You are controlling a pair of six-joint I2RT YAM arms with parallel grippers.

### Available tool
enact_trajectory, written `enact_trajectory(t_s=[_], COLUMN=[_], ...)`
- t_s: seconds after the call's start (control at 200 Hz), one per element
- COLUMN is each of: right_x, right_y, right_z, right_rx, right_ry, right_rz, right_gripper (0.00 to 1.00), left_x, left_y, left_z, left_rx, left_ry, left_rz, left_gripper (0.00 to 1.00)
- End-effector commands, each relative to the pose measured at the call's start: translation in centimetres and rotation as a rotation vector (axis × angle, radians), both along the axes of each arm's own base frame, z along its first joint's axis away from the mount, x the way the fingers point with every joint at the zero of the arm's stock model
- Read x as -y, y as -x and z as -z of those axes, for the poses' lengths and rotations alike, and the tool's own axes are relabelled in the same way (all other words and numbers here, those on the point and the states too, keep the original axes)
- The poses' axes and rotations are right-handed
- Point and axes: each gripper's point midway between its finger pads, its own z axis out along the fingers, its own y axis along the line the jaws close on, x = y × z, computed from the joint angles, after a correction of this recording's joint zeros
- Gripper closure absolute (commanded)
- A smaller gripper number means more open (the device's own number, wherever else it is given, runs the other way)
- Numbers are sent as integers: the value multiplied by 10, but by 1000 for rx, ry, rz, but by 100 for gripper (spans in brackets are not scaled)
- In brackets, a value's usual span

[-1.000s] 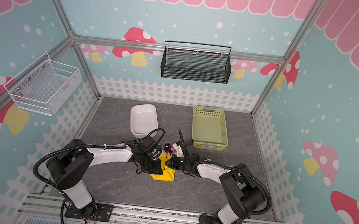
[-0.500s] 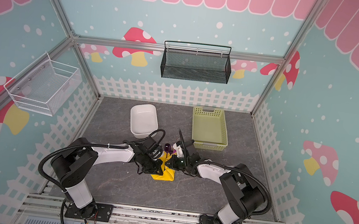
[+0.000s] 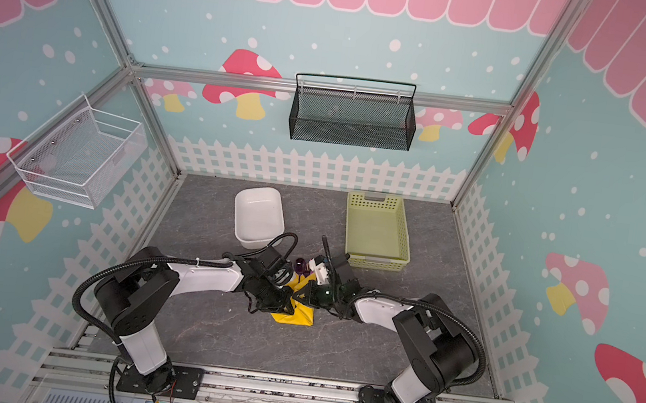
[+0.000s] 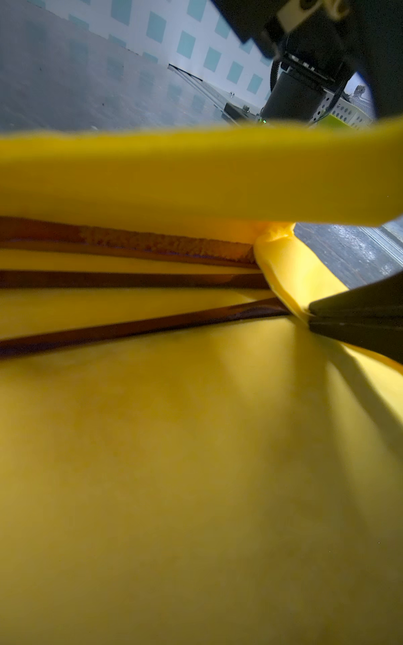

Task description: Place the utensils on the paper napkin and roll it up

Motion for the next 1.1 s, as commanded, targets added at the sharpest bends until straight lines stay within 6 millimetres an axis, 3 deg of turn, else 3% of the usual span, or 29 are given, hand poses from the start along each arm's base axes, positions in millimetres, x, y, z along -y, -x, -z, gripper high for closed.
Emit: enact_trajectory(t_s=[0.0, 0.565, 0.891, 1.091], right_x=[-7, -20, -21, -22], right_y=[5, 2, 1, 0], right_z=[5, 23, 28, 29], right_rx=[-29, -60, -65, -65], right_ry=[-17, -33, -24, -25], right_rz=[-17, -26, -25, -28], right_gripper=[100, 100, 100, 100], left_x=[1, -1, -32, -35], left_y=[-11, -12, -5, 9], left_z=[1, 0, -17, -13], left_rx=[22, 30, 82, 46], left_ry=[-6, -12, -127, -127], left_rz=[-22, -32, -47, -16], left_gripper=[100, 100, 97, 99])
